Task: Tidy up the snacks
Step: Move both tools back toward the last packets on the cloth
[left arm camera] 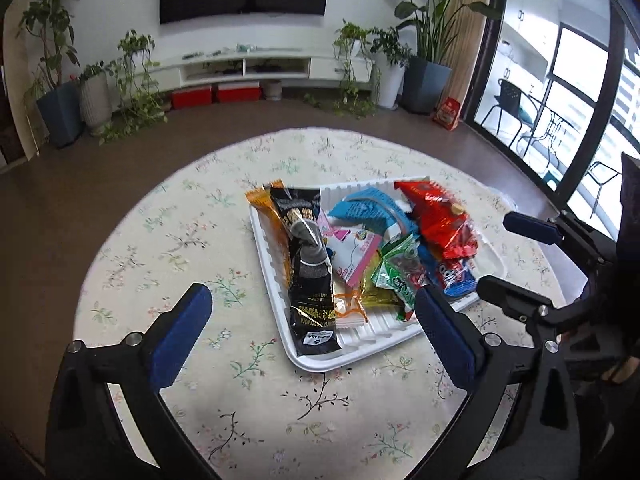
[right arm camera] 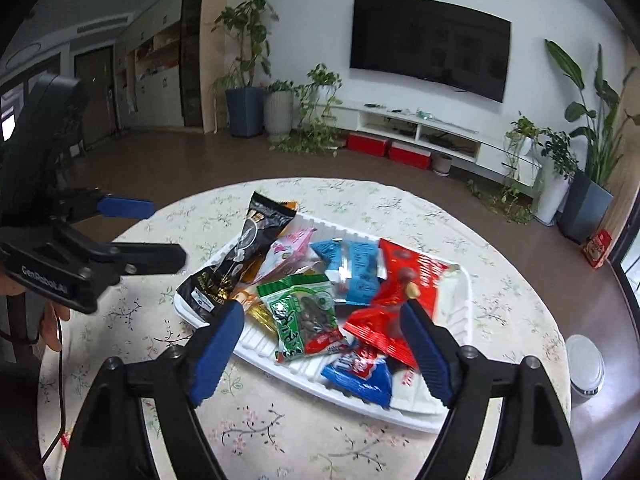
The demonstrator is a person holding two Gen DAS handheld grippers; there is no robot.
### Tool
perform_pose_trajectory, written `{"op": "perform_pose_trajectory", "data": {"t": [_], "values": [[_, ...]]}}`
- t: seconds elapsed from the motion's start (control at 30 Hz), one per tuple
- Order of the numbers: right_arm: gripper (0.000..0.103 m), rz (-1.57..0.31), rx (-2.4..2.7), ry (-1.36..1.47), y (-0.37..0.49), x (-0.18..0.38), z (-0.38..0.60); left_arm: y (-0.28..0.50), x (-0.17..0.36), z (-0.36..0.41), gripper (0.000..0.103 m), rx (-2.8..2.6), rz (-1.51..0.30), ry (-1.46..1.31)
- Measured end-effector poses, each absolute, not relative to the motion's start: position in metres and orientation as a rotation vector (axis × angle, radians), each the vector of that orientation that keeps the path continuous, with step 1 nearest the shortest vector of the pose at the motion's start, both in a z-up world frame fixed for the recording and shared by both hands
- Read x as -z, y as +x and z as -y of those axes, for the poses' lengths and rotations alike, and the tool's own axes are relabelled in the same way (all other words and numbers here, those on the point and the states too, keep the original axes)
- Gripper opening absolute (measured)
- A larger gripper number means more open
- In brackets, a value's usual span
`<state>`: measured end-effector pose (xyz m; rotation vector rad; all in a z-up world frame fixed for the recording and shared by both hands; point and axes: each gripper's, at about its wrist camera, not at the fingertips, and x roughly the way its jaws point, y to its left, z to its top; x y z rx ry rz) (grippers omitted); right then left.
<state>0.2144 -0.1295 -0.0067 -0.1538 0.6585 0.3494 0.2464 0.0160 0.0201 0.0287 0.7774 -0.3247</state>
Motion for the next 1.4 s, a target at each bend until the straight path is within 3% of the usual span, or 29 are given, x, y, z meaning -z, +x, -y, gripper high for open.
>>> {"op": "perform_pose_trajectory", "data": {"t": [0.17, 0.33, 0.7, 1.1, 1.27, 1.4], "values": [[0.084, -0.618, -0.426, -0.084, 0.171, -0.011, 0.154, 0.207, -0.058, -0.03, 0.103, 0.312, -0.693, 0.001], [0.087, -0.613, -0.536, -0.096, 0.11, -0.008, 0.157, 0.156, -0.066, -0.044, 0.103, 0.266, -0.74, 0.009], [0.086, -0.738, -0.729, -0.268, 0.023, 0.039, 0.119, 0.043, 0.03, -0.035, 0.103, 0.222, -1.017, 0.061], [0.081, -0.848, -0.79, -0.378, 0.025, 0.057, 0.098, 0.041, 0.053, -0.018, 0.102, 0.192, -1.083, 0.14], [0.077, -0.895, -0.805, -0.406, 0.032, 0.064, 0.09, 0.044, 0.062, -0.016, 0.093, 0.197, -1.105, 0.139], [0.071, -0.934, -0.832, -0.414, 0.038, 0.07, 0.087, 0.049, 0.065, -0.016, 0.078, 0.198, -1.114, 0.144]]}}
